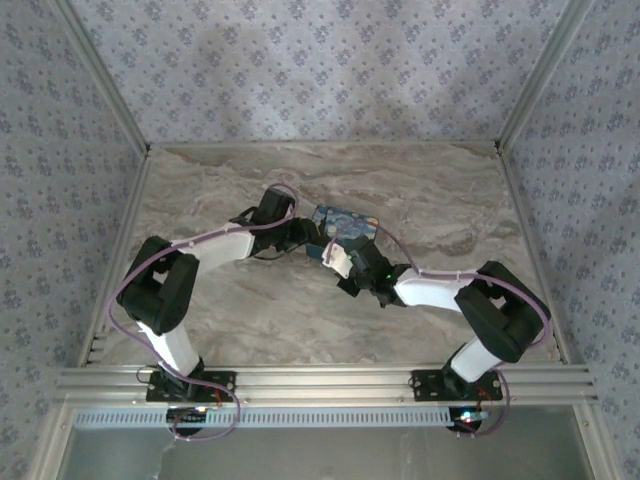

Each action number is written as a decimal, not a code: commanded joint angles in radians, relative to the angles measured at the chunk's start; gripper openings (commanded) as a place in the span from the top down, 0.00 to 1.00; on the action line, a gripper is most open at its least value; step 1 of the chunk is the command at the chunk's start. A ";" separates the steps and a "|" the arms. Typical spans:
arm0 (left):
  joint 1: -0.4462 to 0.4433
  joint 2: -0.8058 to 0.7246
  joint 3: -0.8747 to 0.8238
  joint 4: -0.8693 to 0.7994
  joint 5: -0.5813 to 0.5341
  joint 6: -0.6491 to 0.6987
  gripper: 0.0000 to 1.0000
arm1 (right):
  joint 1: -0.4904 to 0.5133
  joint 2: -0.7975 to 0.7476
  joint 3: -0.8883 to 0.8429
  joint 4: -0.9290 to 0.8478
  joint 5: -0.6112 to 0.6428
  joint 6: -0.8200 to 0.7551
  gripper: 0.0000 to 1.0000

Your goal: Unlock the padlock with the key

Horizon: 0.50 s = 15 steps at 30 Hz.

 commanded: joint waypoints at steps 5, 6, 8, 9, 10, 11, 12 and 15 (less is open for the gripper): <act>-0.004 0.024 0.026 -0.115 0.028 0.038 0.58 | 0.005 -0.027 -0.011 0.171 0.053 -0.106 1.00; -0.004 0.024 0.029 -0.120 0.027 0.040 0.58 | 0.006 -0.016 -0.012 0.183 0.062 -0.119 1.00; -0.002 0.023 0.035 -0.127 0.028 0.043 0.58 | 0.009 0.003 0.000 0.185 0.062 -0.129 1.00; -0.001 0.024 0.037 -0.128 0.029 0.044 0.58 | 0.012 0.006 0.011 0.178 0.051 -0.125 1.00; 0.000 0.021 0.037 -0.130 0.025 0.045 0.58 | 0.018 0.011 0.022 0.170 0.046 -0.123 1.00; 0.002 0.018 0.035 -0.129 0.024 0.044 0.58 | 0.026 0.012 0.031 0.166 0.047 -0.125 1.00; 0.008 0.011 0.029 -0.125 0.021 0.038 0.58 | 0.037 0.012 0.040 0.155 0.047 -0.126 1.00; 0.030 -0.031 -0.008 -0.094 0.009 0.020 0.57 | 0.056 0.003 0.050 0.126 0.049 -0.118 1.00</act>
